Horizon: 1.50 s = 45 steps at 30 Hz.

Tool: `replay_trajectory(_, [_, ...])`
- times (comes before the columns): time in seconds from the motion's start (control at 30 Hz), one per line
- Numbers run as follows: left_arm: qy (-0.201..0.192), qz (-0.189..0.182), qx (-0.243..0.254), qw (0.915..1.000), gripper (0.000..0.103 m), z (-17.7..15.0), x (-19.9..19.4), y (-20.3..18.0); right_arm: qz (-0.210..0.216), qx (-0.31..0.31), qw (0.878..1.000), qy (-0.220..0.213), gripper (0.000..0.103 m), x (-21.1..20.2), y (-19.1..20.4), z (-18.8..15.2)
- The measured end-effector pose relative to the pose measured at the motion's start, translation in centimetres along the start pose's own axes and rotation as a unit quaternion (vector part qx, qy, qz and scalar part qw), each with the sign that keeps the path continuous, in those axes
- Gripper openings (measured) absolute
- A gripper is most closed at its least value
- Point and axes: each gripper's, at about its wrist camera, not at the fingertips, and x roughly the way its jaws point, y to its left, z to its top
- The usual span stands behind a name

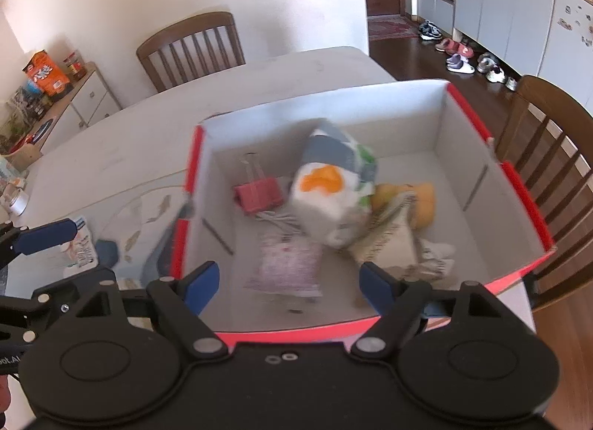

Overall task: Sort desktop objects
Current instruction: 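Withdraw both tools from the box back over the table, then grasp the brown oil bottle with the left tool while the right tool grasps the shrimp snack packet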

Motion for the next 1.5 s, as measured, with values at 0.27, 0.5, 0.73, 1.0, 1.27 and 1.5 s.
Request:
replay_trajectory(0.27, [-0.006,0.010,-0.011,0.9999,0.086,-2.5,-1.9,4.0,0.009,-0.029,1.000,0.001,0.085,0.9,5.7,0.5])
replay_trajectory(0.5, [-0.001,0.016,-0.025,0.9996,0.090,-5.0,-2.9,7.9,0.016,-0.058,0.998,0.007,0.089,2.4,10.8,0.7])
replay_trajectory(0.73, [0.000,0.028,-0.038,0.9989,0.103,-7.2,-3.8,11.3,0.036,-0.090,0.995,0.012,0.094,3.9,15.6,1.1])
replay_trajectory(1.0, [0.005,0.049,-0.042,0.9979,0.103,-9.7,-4.0,14.1,0.044,-0.117,0.992,0.028,0.094,6.4,20.1,1.7])
replay_trajectory(1.27, [0.017,0.055,-0.053,0.9970,0.103,-11.8,-3.3,16.3,0.052,-0.146,0.987,0.046,0.094,9.2,23.5,2.1])
replay_trajectory(1.5, [0.025,0.063,-0.042,0.9968,0.103,-13.5,-2.1,17.0,0.059,-0.172,0.981,0.065,0.094,12.0,25.6,2.4])
